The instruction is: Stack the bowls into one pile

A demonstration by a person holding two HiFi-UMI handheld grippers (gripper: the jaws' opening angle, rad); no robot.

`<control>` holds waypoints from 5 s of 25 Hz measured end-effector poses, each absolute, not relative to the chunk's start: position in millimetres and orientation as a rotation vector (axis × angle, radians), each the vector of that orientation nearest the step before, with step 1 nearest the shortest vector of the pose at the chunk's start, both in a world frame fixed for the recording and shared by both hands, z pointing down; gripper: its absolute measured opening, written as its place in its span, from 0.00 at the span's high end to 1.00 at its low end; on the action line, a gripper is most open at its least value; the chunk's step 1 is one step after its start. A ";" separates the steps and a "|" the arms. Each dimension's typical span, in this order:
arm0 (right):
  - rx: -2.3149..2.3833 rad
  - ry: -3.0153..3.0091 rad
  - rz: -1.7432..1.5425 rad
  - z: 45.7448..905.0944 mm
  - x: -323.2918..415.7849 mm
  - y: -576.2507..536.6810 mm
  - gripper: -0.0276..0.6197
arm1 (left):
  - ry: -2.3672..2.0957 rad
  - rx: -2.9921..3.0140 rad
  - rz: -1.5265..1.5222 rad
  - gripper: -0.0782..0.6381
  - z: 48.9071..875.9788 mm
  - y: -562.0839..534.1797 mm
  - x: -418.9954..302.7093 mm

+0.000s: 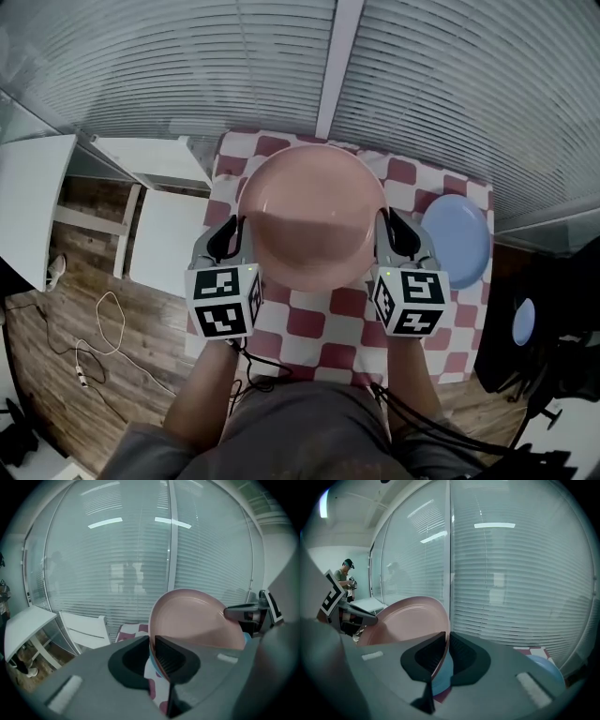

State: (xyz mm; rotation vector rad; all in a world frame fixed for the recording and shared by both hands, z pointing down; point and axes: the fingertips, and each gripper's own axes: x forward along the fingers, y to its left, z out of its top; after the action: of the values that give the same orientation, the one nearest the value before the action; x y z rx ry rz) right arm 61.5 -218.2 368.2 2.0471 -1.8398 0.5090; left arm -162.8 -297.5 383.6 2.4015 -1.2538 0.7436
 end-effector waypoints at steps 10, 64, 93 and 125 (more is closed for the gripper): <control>2.001 -1.817 0.545 398.2 65.1 -237.1 0.88 | -1.230 2.341 0.810 0.83 421.1 -314.0 -159.3; 1.953 -1.686 0.724 515.1 91.2 -251.7 0.85 | -1.177 2.295 0.954 0.82 514.9 -344.0 -129.2; 2.081 -1.826 0.434 384.2 90.1 -229.3 0.75 | -1.410 2.518 0.673 0.75 371.6 -321.0 -134.9; 2.568 -1.335 0.058 209.6 287.7 1.6 0.92 | -0.991 2.995 0.201 0.89 202.1 -203.4 73.3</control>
State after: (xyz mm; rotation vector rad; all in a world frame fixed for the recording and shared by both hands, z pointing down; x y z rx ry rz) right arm 287.7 1.6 209.6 2.5677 -1.3348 0.0580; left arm 73.3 -203.4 202.1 2.9947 -0.9907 0.2013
